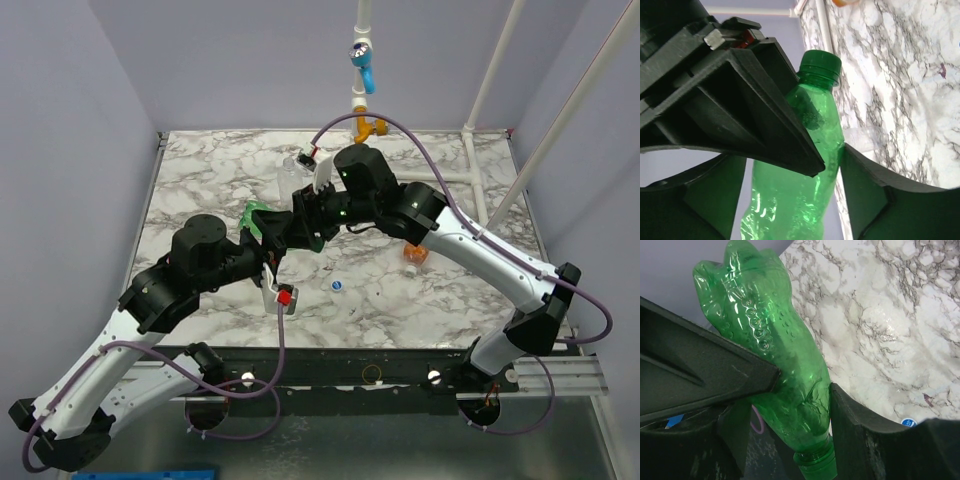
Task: Unscrew the bottle caps
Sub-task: Pick up the plastic bottle at the center of the board.
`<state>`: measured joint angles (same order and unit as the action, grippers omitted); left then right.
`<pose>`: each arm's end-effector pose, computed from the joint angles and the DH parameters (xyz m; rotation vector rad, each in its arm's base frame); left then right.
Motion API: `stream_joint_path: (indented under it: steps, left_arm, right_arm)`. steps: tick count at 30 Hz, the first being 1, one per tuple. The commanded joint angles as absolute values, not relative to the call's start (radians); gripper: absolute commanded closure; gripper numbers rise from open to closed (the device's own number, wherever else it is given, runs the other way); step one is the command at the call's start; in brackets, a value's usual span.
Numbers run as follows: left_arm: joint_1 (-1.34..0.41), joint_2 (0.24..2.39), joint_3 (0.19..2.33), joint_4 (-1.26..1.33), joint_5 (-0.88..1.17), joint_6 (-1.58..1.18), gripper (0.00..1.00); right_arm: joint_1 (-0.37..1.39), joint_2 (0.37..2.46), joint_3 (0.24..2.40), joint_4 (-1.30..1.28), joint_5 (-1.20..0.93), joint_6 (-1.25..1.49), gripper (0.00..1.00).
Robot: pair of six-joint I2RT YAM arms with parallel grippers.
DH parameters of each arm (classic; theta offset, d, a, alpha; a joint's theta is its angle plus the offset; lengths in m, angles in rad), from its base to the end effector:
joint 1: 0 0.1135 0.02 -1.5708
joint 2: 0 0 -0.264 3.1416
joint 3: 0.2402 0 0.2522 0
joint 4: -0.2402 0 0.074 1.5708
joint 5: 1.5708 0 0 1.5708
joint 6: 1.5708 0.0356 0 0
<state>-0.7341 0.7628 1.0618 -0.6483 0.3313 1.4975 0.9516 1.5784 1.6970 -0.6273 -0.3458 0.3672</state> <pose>0.1012 -0.1069 0.3886 1.7972 0.6327 0.1999 0.1945 0.2937 0.4137 -0.8695 2.0890 1.1206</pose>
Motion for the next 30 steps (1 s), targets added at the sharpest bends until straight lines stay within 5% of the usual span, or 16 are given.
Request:
stream_joint_path:
  steps: [1,5,8,14,21,26,30]
  left_arm:
    - [-0.754,0.770,1.071,-0.670,0.228,1.463,0.32]
    - [-0.755,0.784,1.085,-0.694,0.224,1.437,0.39]
    - [-0.755,0.793,1.086,-0.699,0.237,1.434,0.48]
    - [-0.755,0.811,1.118,-0.692,0.287,1.293,0.81]
    - [-0.755,0.802,1.148,-0.611,0.290,1.003,0.92]
    - [-0.755,0.820,1.203,-0.446,0.218,0.608,0.99]
    - [-0.749,0.865,1.288,-0.311,0.121,0.307,1.00]
  right_arm:
    - [0.965,1.607,1.749,-0.663,-0.346,0.383,0.65]
    - [0.965,1.612,1.772,-0.698,-0.362,0.381,0.64]
    - [0.965,1.604,1.776,-0.717,-0.393,0.390,0.51]
    - [0.965,1.533,1.758,-0.706,-0.366,0.443,0.36]
    - [0.965,1.467,1.873,-0.702,-0.216,0.430,0.00]
    - [0.965,1.448,1.967,-0.625,-0.037,0.367,0.00]
    - [0.965,1.380,1.818,-0.378,0.059,0.358,0.00]
